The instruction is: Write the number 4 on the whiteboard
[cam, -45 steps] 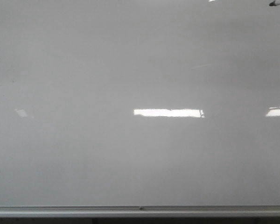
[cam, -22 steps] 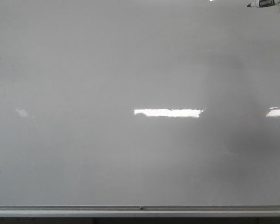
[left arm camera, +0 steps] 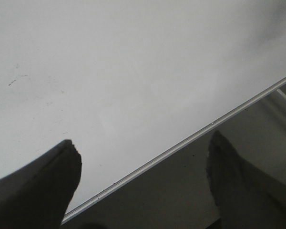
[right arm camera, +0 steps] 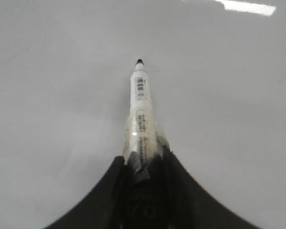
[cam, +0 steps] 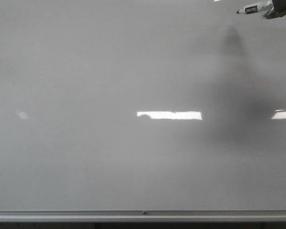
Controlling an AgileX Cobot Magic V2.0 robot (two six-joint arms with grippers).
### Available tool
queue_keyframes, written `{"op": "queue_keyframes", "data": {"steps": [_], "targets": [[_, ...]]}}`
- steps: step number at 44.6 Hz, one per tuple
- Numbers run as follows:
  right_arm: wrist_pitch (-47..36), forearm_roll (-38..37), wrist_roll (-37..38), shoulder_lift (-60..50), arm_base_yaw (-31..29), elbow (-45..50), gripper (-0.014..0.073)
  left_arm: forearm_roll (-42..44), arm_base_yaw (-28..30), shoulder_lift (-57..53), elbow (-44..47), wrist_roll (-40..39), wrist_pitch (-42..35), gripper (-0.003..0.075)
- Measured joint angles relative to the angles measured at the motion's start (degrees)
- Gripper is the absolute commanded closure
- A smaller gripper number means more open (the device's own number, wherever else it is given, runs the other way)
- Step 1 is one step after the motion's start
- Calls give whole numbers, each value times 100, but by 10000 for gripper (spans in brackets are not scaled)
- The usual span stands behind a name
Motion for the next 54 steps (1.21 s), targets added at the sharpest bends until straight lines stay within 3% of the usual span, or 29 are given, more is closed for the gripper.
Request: {"op": "queue_keyframes", "data": {"steps": [13,27,42,54], "targets": [[30,-13,0,448,0,-165,708,0,0,0,0,0,0,189],[719,-23,-203,694,348,-187,708,-2,0,0,0,0,0,189],[1178,-177,-261,682,-530,-187,711,-12,0,0,0,0,0,189],[1085,-177,-261,240,-273,-187,711,-12,0,0,0,0,0,189]]}}
